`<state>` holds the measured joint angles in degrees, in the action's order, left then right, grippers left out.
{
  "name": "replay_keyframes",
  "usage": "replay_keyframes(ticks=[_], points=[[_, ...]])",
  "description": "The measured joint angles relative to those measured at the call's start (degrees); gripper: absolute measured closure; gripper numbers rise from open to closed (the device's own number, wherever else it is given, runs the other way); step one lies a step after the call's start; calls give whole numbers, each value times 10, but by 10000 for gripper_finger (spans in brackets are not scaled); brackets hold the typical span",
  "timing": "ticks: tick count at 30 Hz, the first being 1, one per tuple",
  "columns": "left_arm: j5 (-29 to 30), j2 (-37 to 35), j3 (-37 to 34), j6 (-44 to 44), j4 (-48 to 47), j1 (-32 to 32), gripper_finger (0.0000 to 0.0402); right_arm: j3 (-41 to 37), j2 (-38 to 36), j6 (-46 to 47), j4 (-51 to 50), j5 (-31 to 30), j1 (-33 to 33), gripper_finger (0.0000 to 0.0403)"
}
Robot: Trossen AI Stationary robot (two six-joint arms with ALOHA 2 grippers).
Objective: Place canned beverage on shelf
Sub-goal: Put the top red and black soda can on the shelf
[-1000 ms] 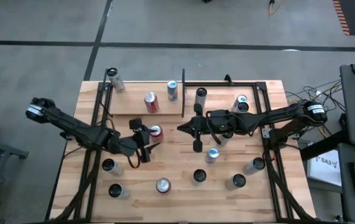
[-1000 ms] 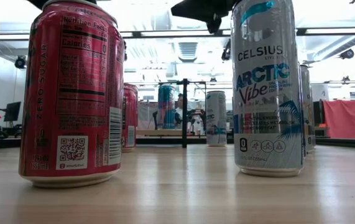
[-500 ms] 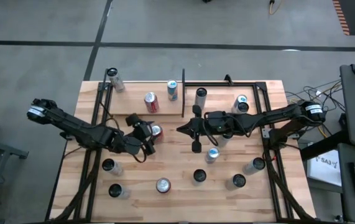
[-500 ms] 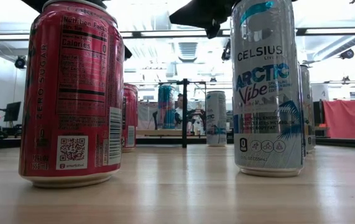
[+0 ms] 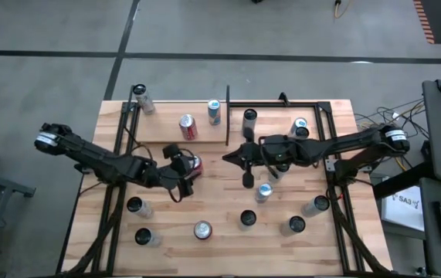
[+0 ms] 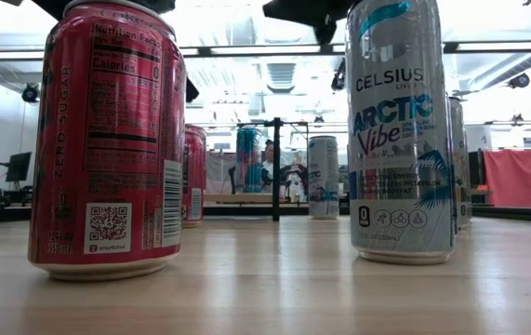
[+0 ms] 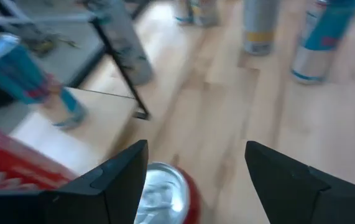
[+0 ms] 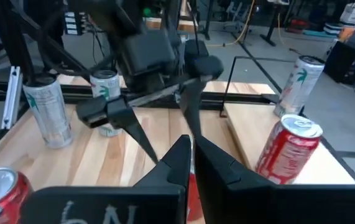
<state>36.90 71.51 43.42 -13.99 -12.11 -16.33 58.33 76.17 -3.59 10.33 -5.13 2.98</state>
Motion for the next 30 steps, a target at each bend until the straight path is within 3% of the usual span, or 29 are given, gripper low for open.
replay_keyframes(ticks=[10,30], points=[[-19,-1,0,21,-26,36,147,-4,-65,-18,-59,0,0,392],[1,6,0,75,-24,40,147,-5,6,16,-50,-29,20,392]])
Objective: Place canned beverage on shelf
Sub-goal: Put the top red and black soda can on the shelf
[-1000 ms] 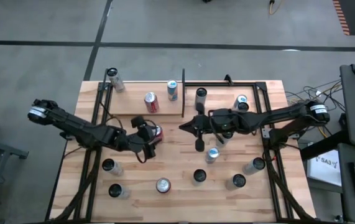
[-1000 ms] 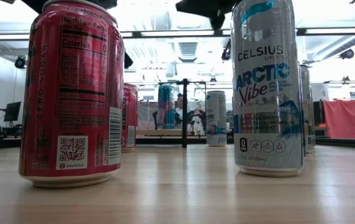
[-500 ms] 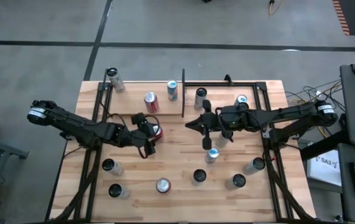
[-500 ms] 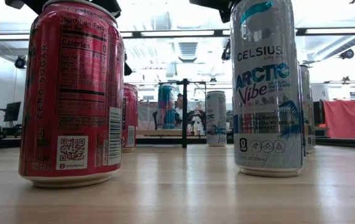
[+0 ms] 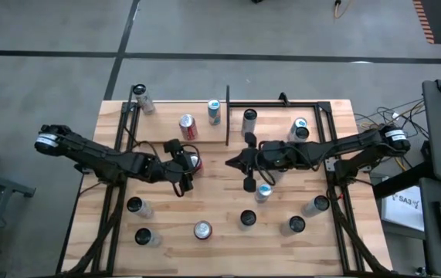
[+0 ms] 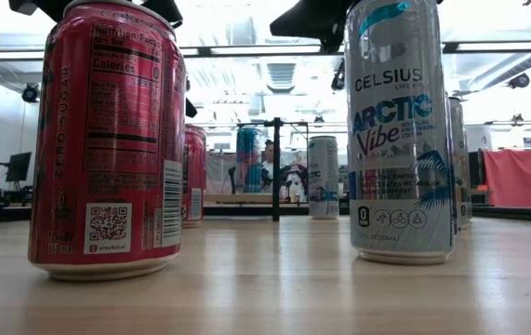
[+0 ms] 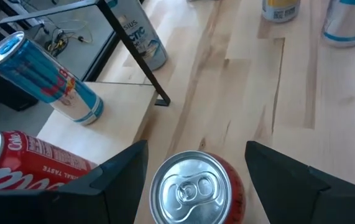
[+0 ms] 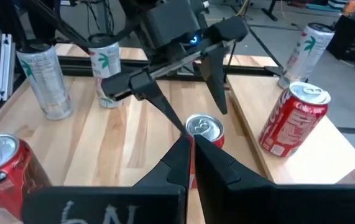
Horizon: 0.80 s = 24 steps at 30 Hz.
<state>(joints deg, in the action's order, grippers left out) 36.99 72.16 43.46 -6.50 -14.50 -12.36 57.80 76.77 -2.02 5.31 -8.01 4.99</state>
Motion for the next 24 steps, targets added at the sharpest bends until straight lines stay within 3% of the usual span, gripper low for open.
replay_keyframes(ticks=[13,19,24], points=[[-17,-1,-1,-20,-4,30,144,0,-1,-15,1,0,0,392],[-82,-18,2,5,-8,29,139,0,-1,-16,1,-1,0,392],[-91,-29,-11,8,-15,33,139,0,0,-25,1,-1,-4,392]])
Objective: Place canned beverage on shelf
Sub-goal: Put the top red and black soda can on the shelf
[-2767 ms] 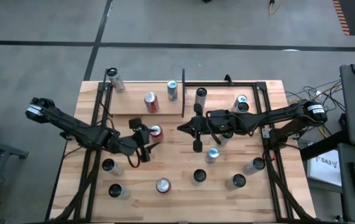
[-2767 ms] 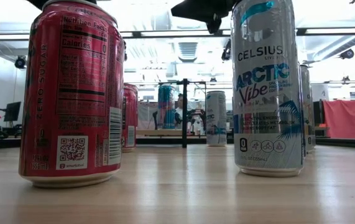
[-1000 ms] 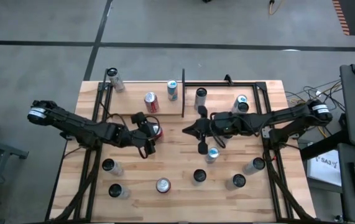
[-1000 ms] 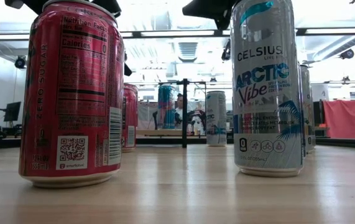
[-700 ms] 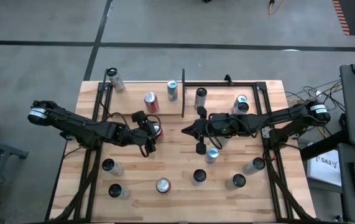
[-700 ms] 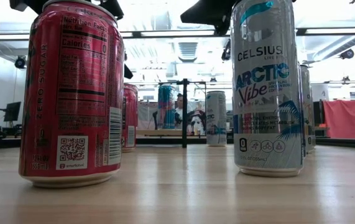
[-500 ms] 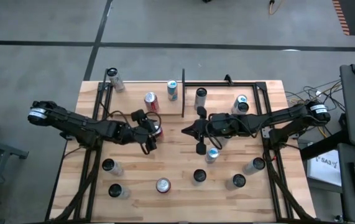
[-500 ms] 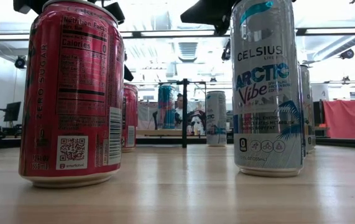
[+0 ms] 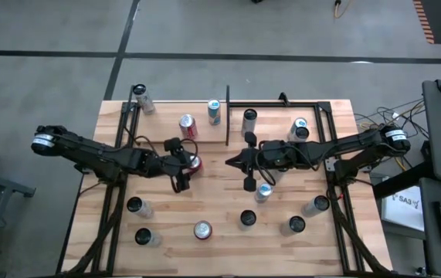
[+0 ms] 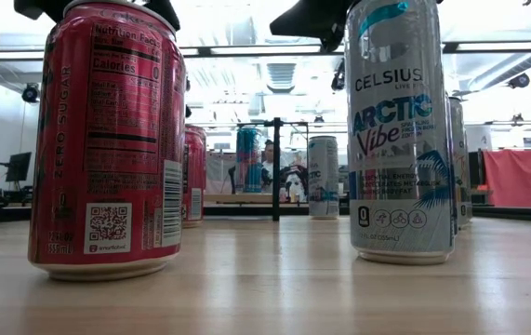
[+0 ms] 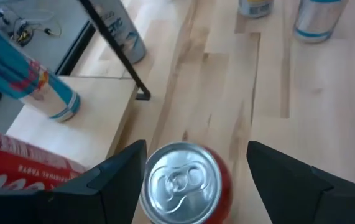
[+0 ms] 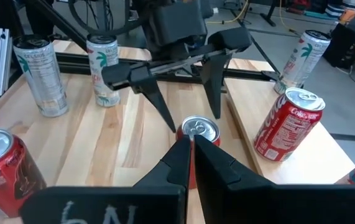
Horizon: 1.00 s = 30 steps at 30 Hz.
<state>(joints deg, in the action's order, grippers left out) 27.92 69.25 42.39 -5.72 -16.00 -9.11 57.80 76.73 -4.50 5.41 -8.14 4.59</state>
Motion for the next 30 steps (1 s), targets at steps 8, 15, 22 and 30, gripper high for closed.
replay_keyframes(ticks=[8,15,22,30], points=[[0,-7,-37,-15,55,11,138,0,1,-1,-1,-5,-13,392],[0,-16,-37,-14,51,11,133,0,2,-7,0,-9,-16,392],[6,-17,-37,-36,48,11,59,0,2,-1,0,-9,-16,392],[13,-16,-41,-93,31,10,6,0,2,17,-5,-10,-16,392]])
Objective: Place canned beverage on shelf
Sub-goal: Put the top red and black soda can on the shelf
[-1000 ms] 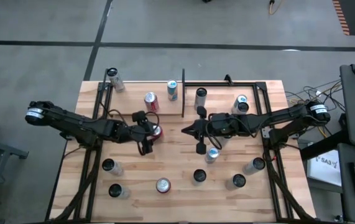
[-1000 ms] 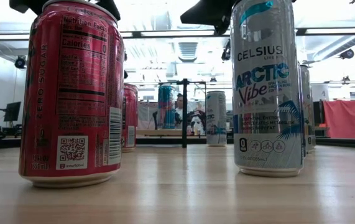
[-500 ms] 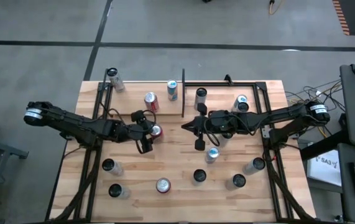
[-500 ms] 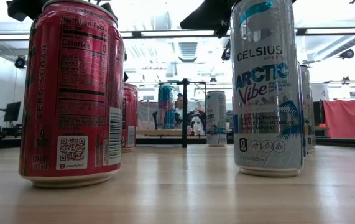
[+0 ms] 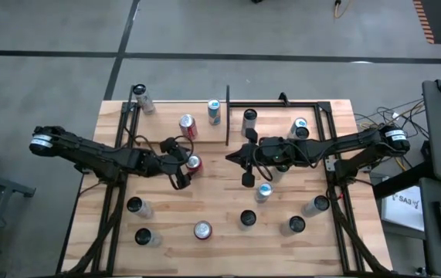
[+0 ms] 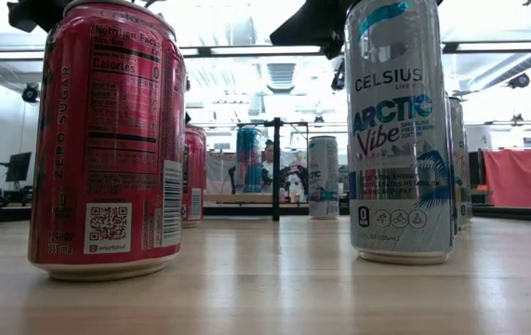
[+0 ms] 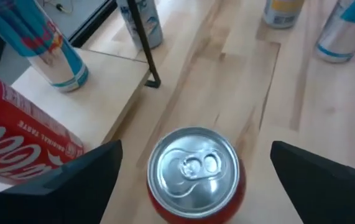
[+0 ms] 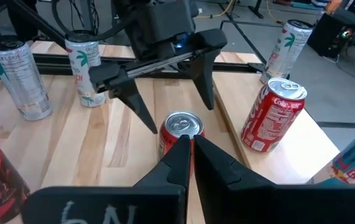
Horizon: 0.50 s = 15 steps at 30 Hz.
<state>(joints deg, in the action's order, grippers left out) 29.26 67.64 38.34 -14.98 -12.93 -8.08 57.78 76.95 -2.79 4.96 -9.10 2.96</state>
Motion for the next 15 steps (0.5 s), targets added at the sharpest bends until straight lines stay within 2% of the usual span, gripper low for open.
replay_keyframes(ticks=[8,15], points=[[1,5,-36,18,84,2,12,-1,0,-4,0,0,0,392],[2,5,-84,-12,138,8,21,-1,0,-9,0,0,0,392]])
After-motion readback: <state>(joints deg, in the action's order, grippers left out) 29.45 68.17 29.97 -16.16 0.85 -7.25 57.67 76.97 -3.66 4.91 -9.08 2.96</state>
